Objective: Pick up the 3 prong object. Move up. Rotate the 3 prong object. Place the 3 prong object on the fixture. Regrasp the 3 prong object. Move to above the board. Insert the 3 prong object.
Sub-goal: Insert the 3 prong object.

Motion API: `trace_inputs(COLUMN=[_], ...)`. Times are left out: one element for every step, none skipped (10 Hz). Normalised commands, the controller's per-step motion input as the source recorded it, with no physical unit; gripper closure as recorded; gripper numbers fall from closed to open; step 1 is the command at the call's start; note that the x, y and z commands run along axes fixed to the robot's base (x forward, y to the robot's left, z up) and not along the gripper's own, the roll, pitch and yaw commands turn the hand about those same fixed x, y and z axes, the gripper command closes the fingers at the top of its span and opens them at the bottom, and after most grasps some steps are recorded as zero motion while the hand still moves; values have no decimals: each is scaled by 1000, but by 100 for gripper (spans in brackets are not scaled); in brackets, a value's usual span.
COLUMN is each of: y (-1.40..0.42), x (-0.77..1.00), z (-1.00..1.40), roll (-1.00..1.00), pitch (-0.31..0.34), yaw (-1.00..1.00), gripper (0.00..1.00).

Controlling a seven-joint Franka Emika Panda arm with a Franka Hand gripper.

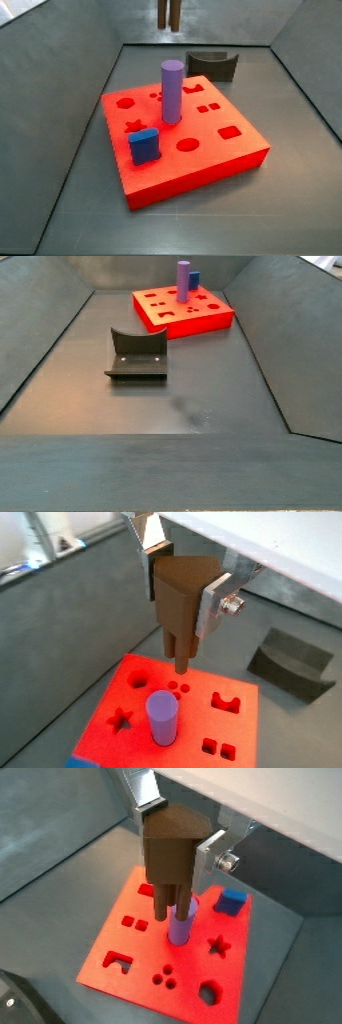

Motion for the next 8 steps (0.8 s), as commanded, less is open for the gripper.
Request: trace_inputs(y=[303, 157, 109, 146, 166, 0, 46, 0], x=[0, 0, 0, -257, -229, 0, -166, -177], z=[-866, -871, -811, -491, -249, 0, -580, -746], roll=[-91, -81, -89, -71, -21, -10, 49, 64], pitch=[0, 0, -4, 0, 0, 0, -64, -94], yaw=[-603, -757, -789, -657, -449, 0, 0, 0], gripper=[100, 100, 100, 100, 100, 100, 100, 100])
